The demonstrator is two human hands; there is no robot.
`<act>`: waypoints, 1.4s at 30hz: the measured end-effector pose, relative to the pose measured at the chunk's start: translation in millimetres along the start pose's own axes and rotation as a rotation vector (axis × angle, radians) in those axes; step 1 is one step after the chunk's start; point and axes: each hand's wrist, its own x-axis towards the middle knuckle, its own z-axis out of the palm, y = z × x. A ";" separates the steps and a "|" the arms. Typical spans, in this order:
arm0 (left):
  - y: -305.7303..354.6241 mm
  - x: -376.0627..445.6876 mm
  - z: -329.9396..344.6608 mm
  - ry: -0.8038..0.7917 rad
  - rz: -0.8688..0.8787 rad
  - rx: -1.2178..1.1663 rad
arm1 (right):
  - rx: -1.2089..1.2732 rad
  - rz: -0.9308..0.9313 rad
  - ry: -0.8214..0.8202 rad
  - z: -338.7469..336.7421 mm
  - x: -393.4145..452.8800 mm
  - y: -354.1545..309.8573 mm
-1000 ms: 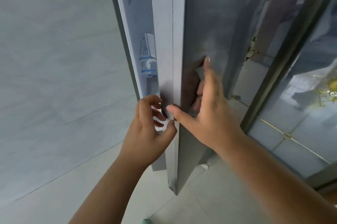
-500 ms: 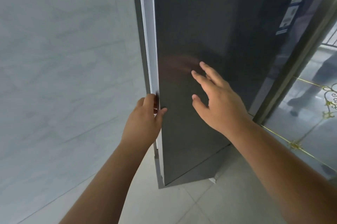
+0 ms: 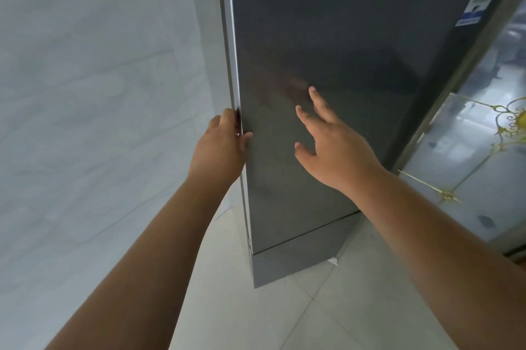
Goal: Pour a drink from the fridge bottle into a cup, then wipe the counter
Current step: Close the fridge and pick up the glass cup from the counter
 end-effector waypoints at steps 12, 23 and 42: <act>-20.0 27.6 4.1 -0.045 0.042 -0.082 | -0.032 0.104 -0.046 15.3 19.9 -16.8; -22.2 27.6 7.6 -0.049 0.058 -0.098 | 0.043 0.228 -0.066 8.2 -4.2 -20.2; 134.2 -100.9 135.3 -0.551 0.446 0.006 | 0.035 0.940 -0.013 -46.4 -237.3 99.9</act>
